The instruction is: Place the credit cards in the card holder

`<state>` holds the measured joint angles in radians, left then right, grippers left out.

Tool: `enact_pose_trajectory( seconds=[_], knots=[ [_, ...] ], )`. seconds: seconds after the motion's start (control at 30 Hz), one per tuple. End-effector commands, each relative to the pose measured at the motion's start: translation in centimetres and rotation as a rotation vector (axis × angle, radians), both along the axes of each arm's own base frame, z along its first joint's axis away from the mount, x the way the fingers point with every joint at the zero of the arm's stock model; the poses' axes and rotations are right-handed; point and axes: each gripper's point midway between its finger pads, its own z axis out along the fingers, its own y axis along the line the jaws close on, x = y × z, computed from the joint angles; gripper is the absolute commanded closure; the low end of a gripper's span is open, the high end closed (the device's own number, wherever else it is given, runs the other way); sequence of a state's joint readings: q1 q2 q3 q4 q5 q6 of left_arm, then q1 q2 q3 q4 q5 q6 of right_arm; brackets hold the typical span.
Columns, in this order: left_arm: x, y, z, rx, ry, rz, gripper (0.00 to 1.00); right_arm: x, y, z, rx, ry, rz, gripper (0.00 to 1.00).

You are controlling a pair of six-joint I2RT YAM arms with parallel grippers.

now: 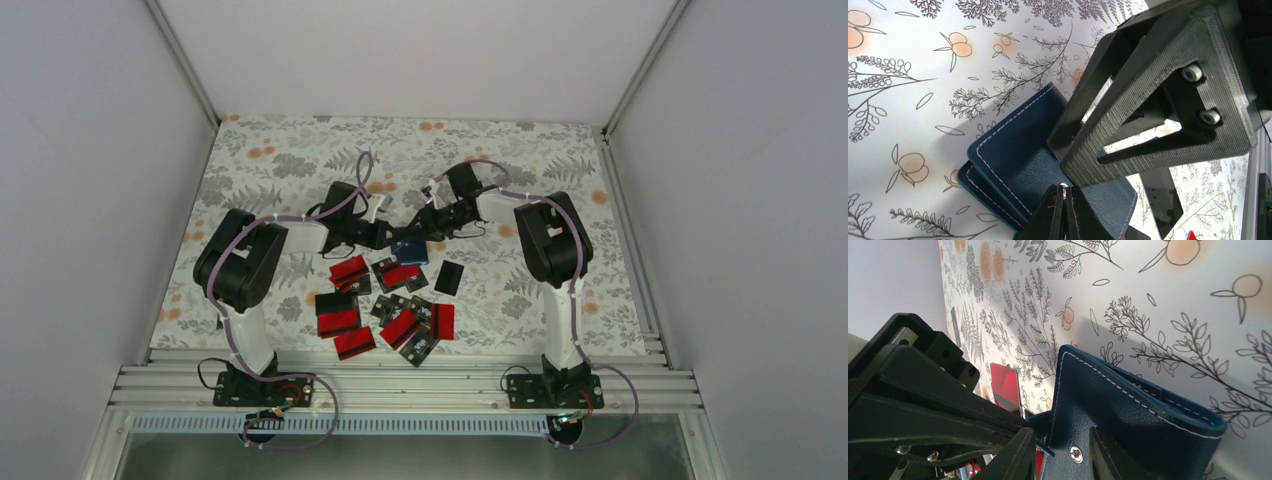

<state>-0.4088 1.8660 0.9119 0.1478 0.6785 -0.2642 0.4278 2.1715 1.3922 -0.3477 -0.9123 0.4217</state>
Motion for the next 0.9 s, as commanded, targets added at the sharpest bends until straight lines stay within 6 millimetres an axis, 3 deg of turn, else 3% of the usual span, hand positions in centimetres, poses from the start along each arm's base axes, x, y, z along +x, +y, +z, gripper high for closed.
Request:
enact_pose_trajectory(
  seconds=[0.0,0.6,0.87],
  knots=[
    [0.5,-1.0,0.4,-0.029,-0.034,-0.049,0.98,-0.5,-0.9,-0.7,-0.043,-0.039,-0.002,0.72],
    [0.1,-2.6,1.7,-0.153,-0.058,-0.149,0.98,-2.5,-0.6,1.2,0.084,-0.134,0.104,0.75],
    [0.1,-3.0,1.4,-0.168,-0.044,-0.169,0.98,-3.1,-0.1,1.9,0.152,-0.142,0.143,0.79]
  ],
)
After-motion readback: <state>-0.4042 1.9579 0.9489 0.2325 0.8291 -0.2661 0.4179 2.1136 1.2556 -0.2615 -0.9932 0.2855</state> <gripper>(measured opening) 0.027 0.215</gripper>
